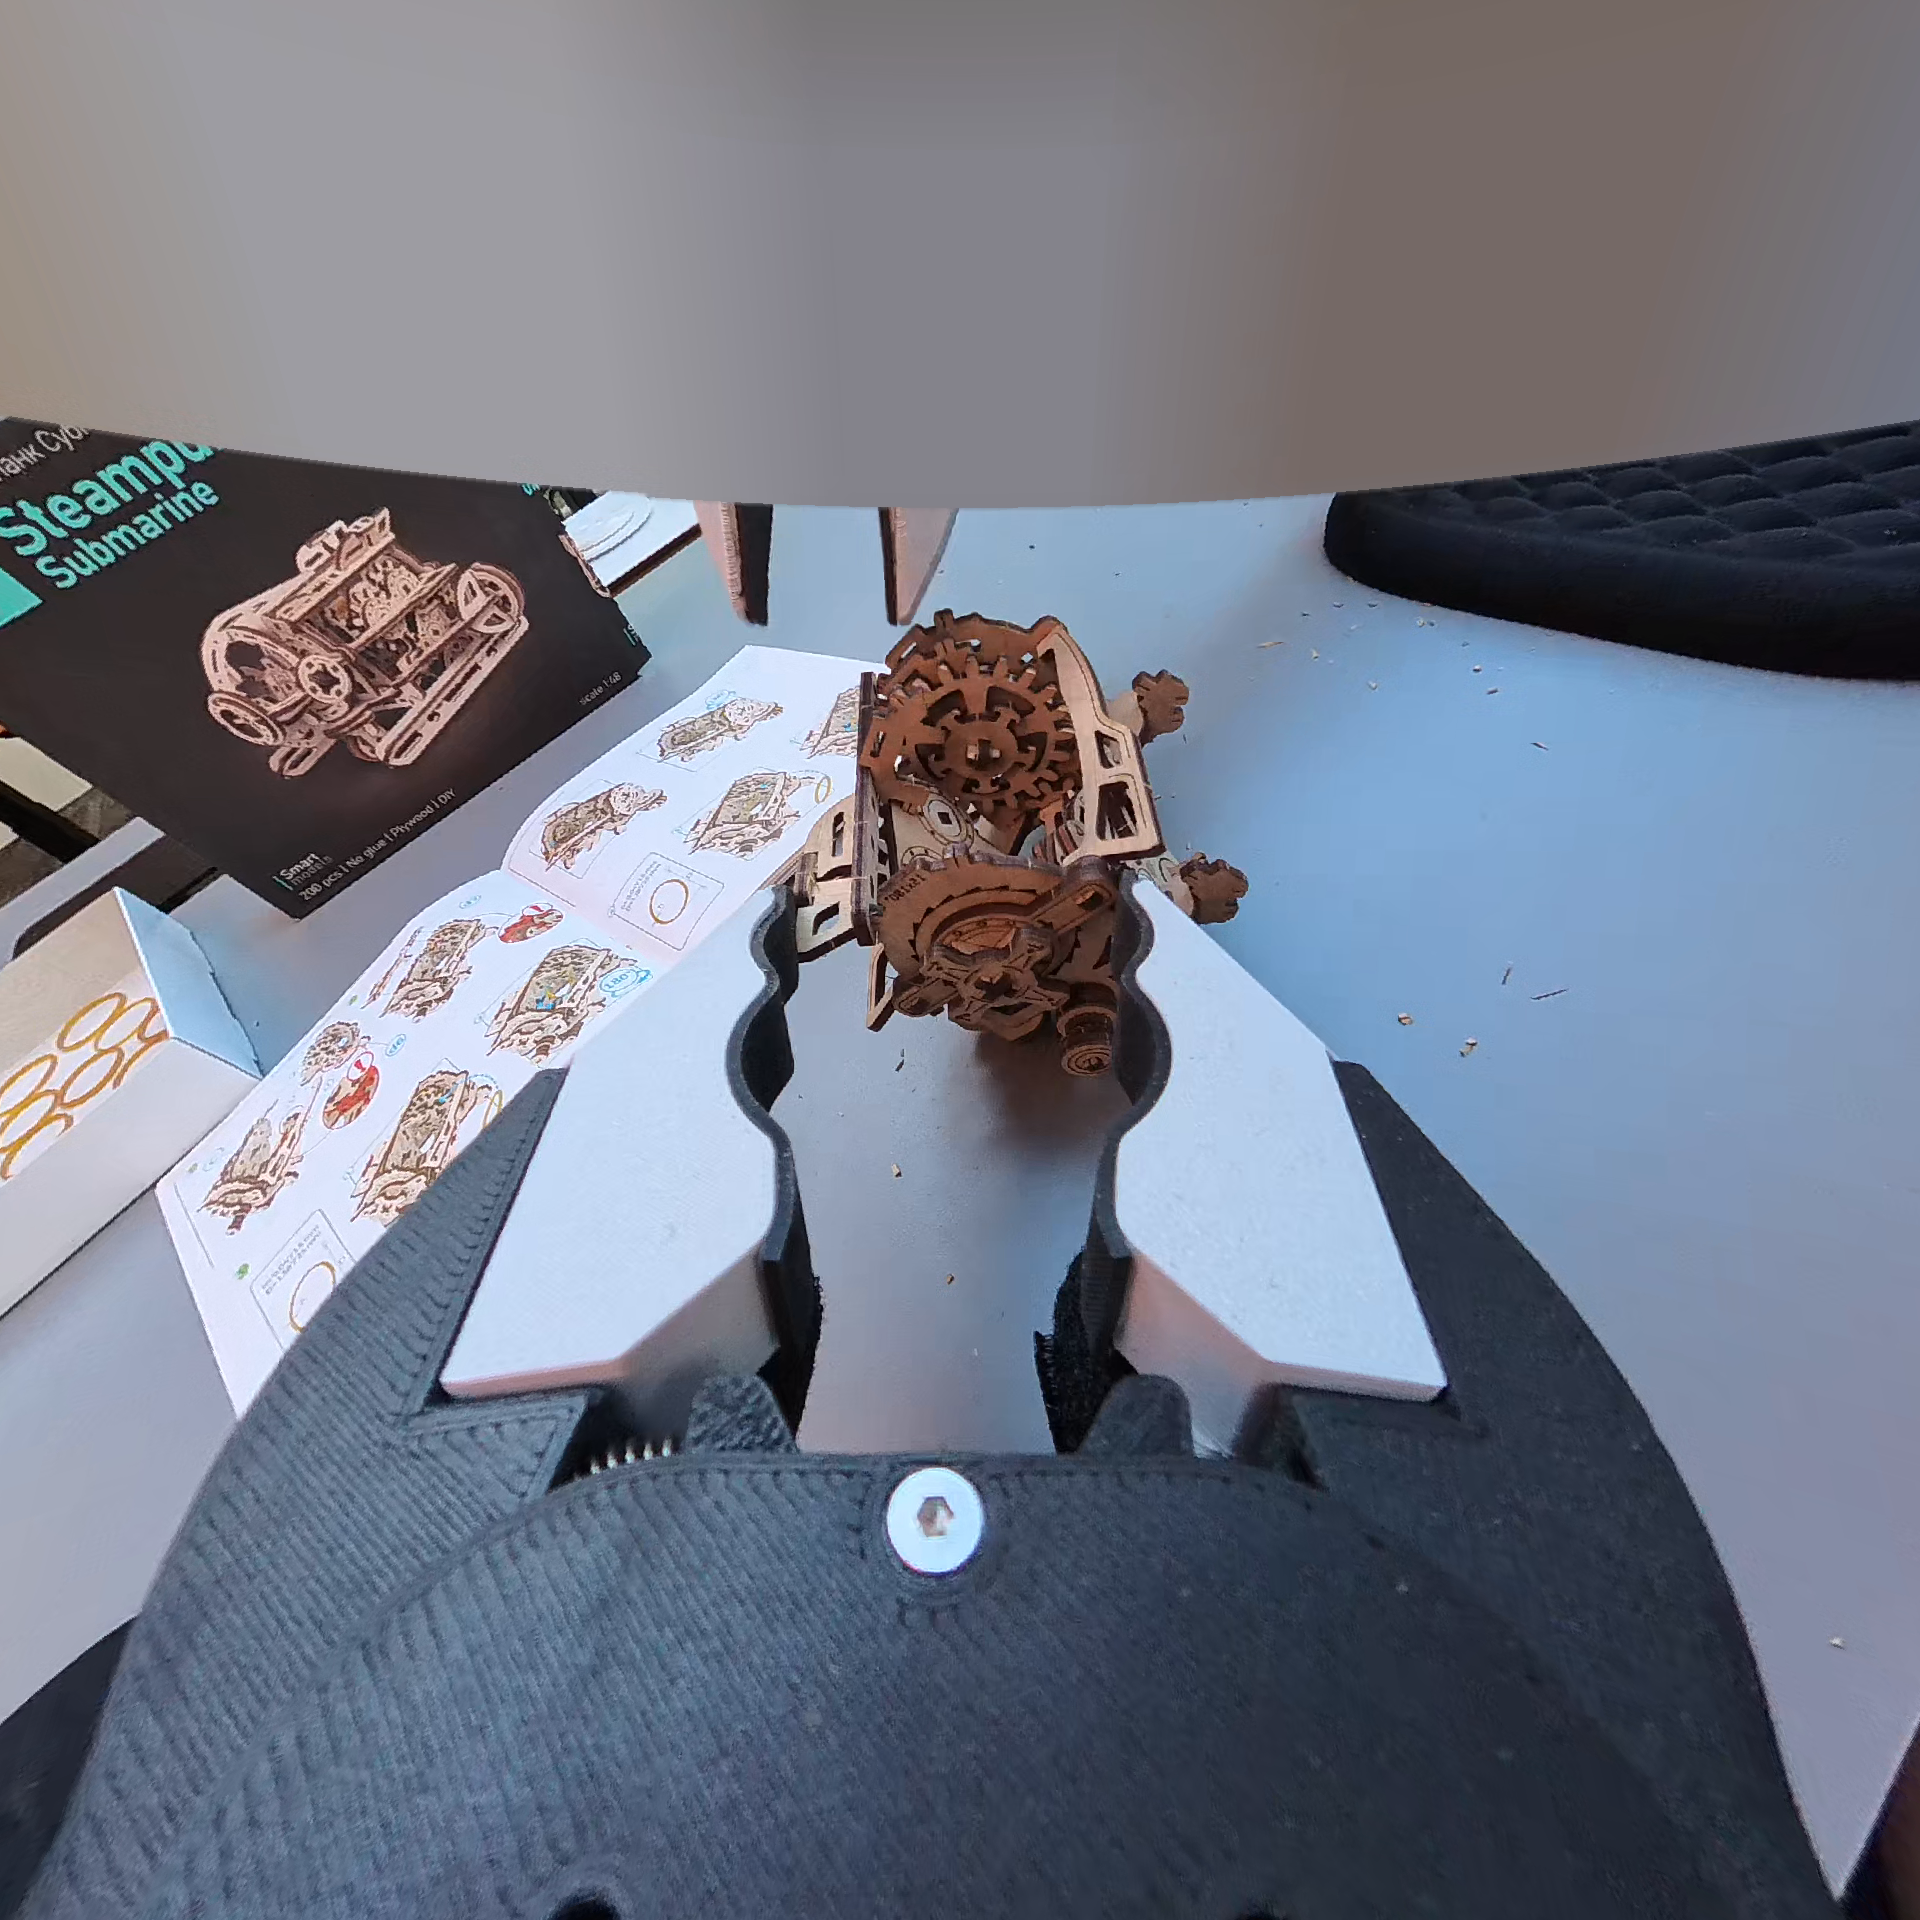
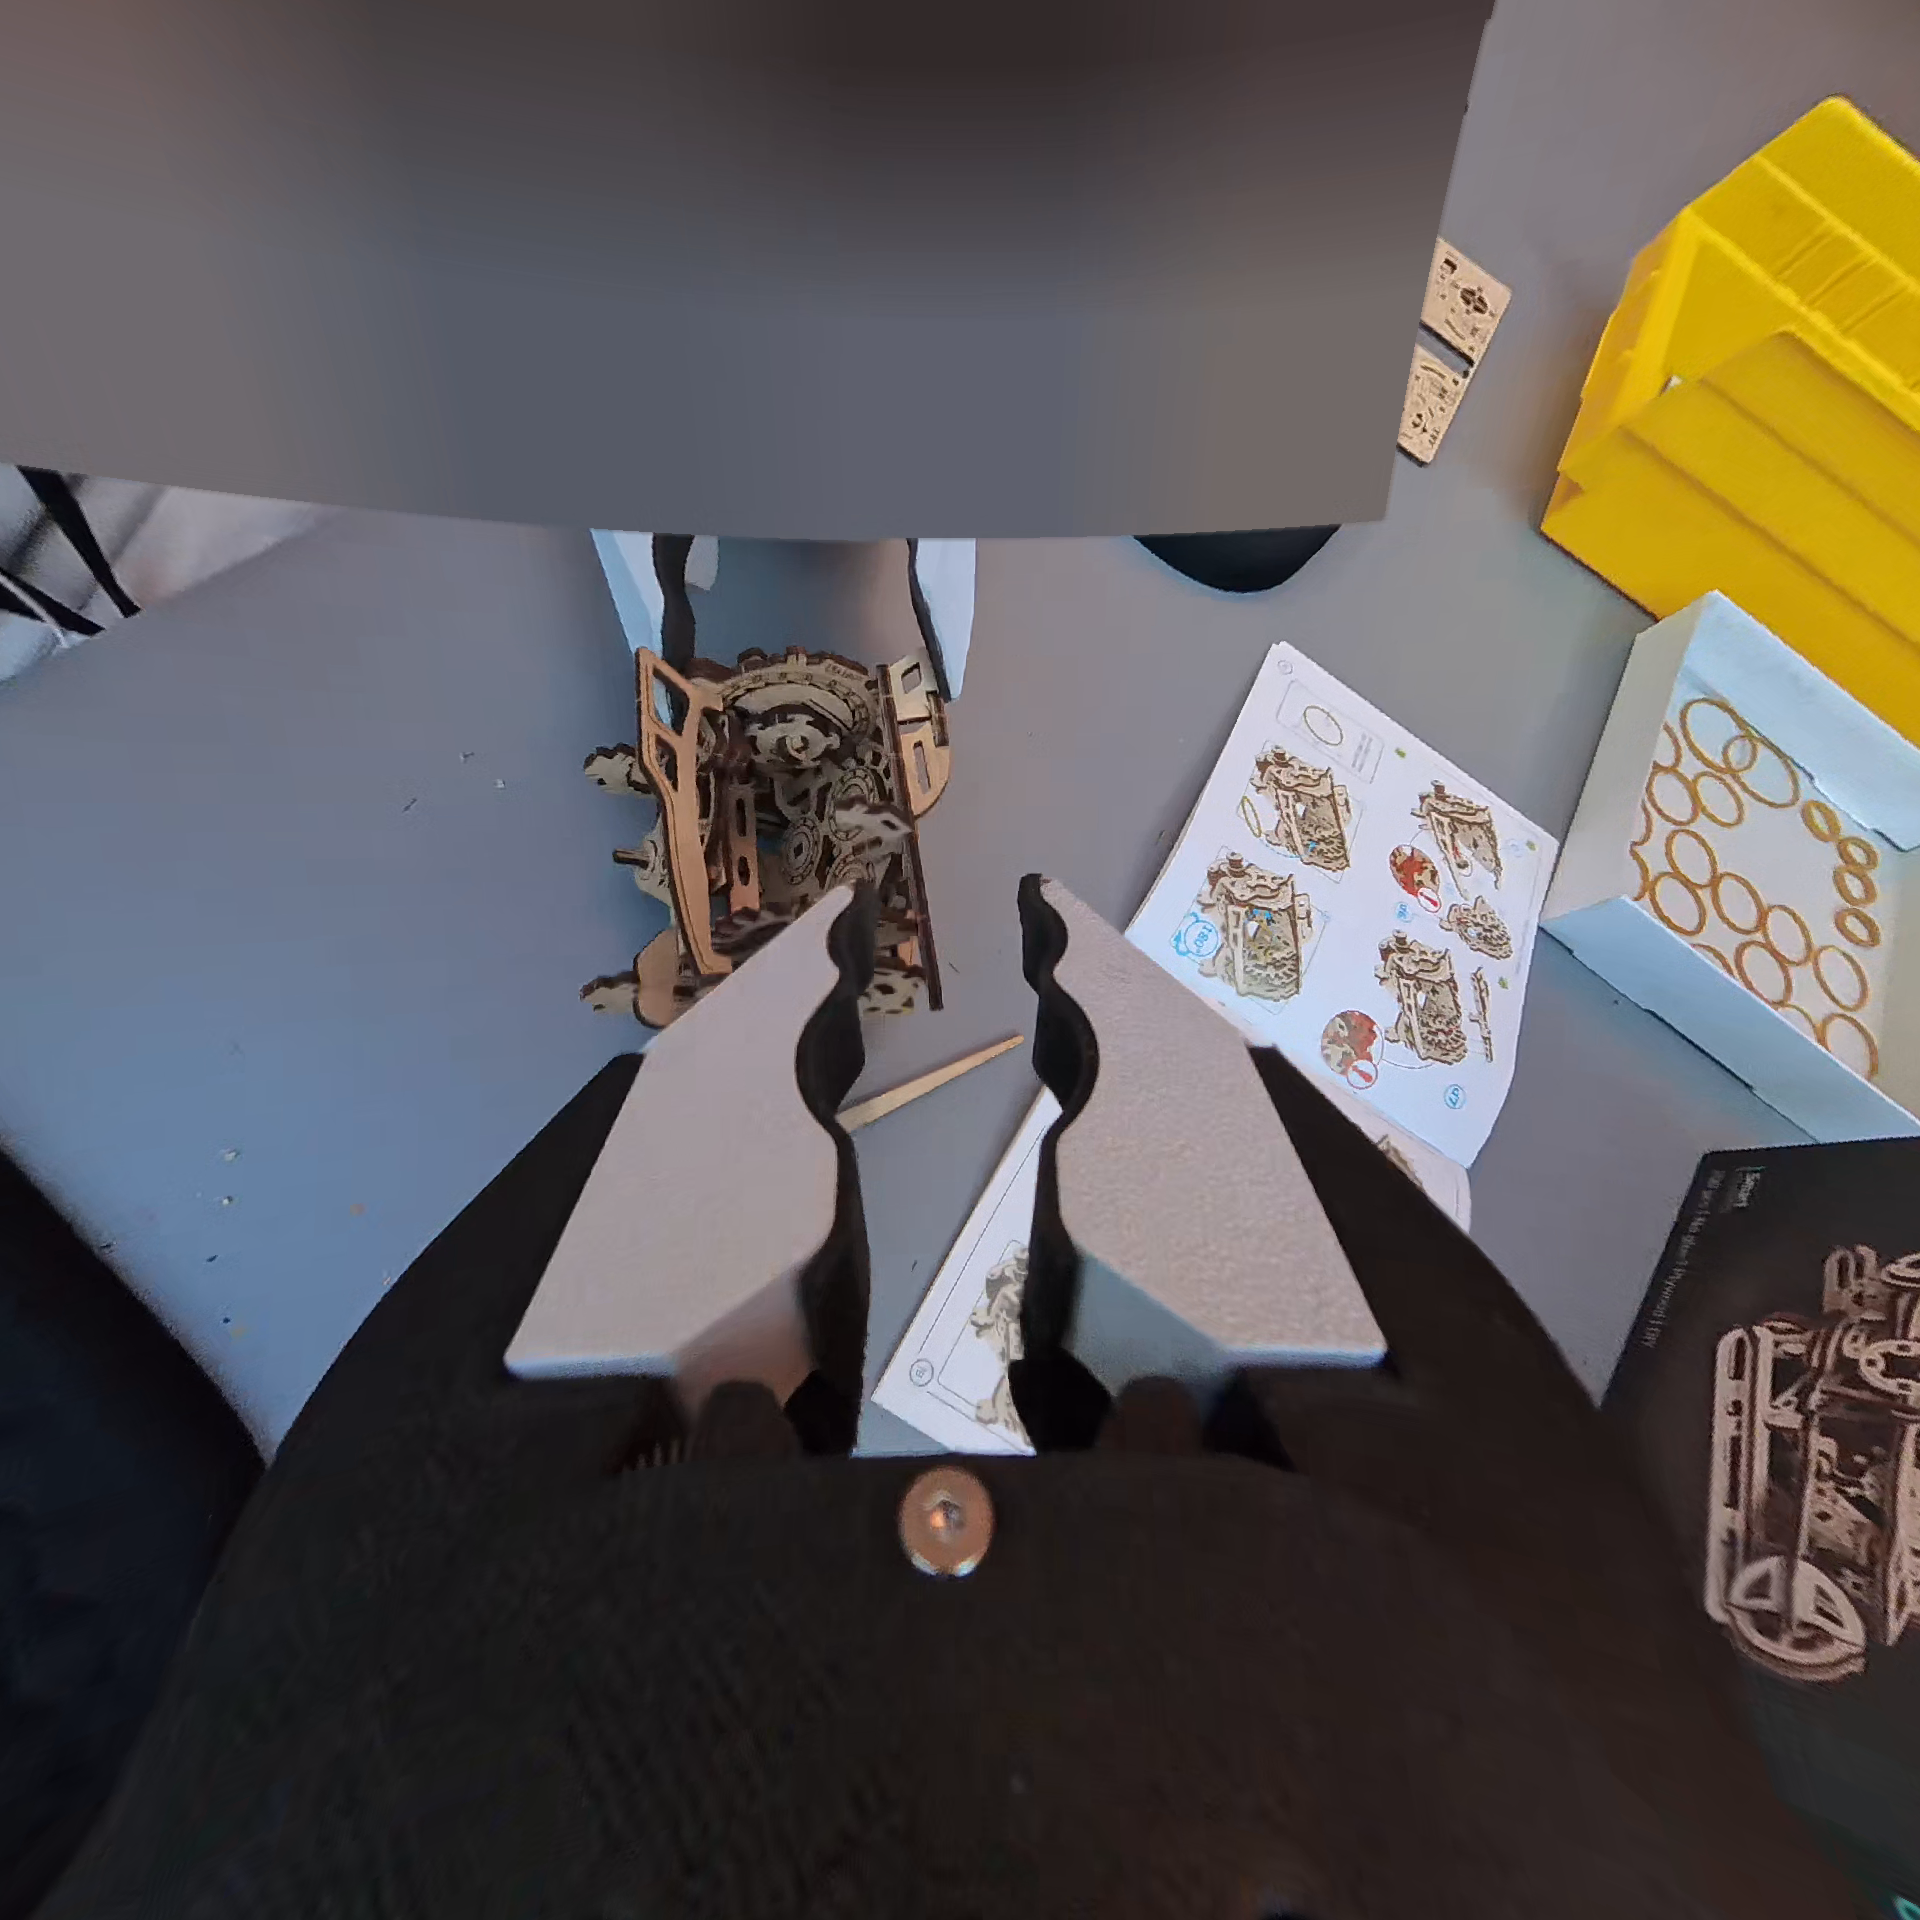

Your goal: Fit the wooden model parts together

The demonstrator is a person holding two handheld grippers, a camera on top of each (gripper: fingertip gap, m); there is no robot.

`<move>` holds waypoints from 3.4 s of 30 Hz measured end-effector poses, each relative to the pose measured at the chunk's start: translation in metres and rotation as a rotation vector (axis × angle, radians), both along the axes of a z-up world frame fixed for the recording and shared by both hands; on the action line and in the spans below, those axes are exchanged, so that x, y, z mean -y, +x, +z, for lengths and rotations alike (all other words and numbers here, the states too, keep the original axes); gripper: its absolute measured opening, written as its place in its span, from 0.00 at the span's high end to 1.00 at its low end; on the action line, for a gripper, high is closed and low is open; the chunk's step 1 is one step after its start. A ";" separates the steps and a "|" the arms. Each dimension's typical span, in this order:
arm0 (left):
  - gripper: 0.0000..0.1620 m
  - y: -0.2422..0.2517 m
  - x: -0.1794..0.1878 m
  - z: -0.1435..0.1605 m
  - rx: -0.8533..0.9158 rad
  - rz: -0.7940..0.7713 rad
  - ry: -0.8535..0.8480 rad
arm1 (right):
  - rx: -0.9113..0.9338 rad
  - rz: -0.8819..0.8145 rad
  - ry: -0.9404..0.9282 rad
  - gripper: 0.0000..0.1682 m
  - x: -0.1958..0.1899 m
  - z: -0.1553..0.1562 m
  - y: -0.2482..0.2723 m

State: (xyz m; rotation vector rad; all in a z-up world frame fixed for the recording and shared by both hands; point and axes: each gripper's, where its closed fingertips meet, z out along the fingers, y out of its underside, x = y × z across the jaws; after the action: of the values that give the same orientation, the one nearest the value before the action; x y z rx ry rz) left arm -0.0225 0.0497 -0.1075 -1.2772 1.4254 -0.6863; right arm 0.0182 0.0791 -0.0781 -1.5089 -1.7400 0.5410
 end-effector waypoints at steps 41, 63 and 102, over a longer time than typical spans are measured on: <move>0.63 0.002 0.001 0.001 0.004 -0.011 0.034 | 0.259 -0.129 -0.106 0.90 0.005 -0.033 -0.016; 0.64 0.004 -0.002 0.002 0.011 -0.001 0.028 | 0.156 -0.140 -0.007 0.91 0.003 -0.034 -0.017; 0.64 0.004 -0.002 0.000 0.003 -0.010 0.050 | 0.069 -0.154 -0.554 0.85 0.010 -0.038 -0.019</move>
State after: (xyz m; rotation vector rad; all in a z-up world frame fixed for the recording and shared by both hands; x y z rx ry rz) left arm -0.0188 0.0517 -0.1073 -1.2305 1.4387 -0.6548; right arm -0.0012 0.0693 -0.1158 -2.0409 -1.5781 0.9535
